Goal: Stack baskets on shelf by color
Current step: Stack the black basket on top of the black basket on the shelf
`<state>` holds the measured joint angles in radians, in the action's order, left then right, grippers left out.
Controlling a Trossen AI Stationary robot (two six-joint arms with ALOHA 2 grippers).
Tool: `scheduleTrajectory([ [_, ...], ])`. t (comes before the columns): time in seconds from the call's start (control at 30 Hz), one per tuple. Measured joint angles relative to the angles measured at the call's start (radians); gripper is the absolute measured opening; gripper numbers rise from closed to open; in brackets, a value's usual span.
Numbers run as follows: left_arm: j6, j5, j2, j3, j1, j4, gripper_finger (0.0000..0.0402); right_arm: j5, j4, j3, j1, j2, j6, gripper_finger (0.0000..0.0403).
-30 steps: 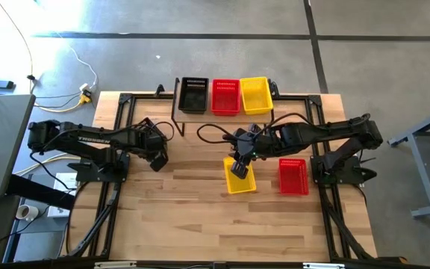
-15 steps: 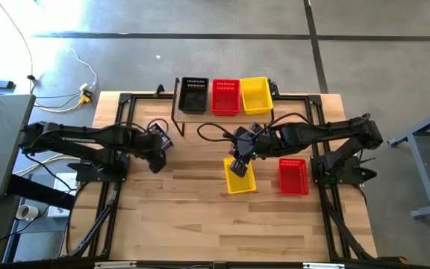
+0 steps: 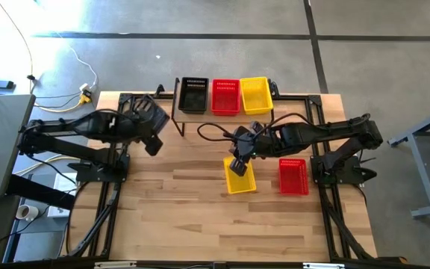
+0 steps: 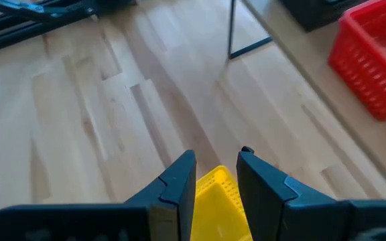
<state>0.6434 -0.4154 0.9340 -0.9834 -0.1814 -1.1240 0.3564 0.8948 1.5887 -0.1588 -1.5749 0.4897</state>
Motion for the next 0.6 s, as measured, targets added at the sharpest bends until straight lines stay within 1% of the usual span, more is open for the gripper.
scheduleTrajectory([
  [0.1, -0.038, -0.058, 0.002, -0.069, 0.000, 0.001, 0.0001, 0.028, 0.000, 0.000, 0.003, 0.000, 0.000, 0.0096],
  [0.23, -0.136, -0.132, 0.010, -0.143, -0.002, 0.005, 0.0001, 0.030, 0.000, 0.000, 0.017, 0.000, 0.000, 0.0096],
  [0.3, -0.224, -0.156, 0.010, -0.172, -0.002, 0.029, 0.0001, 0.030, 0.000, 0.000, 0.024, 0.000, 0.000, 0.0096],
  [0.43, -0.439, -0.165, 0.020, -0.223, -0.002, 0.111, 0.0001, 0.030, 0.000, 0.000, 0.045, 0.000, 0.000, 0.0096],
  [0.6, -0.637, -0.163, 0.056, -0.282, -0.020, 0.194, 0.0000, 0.030, 0.000, 0.000, 0.075, 0.000, 0.000, 0.0096],
])
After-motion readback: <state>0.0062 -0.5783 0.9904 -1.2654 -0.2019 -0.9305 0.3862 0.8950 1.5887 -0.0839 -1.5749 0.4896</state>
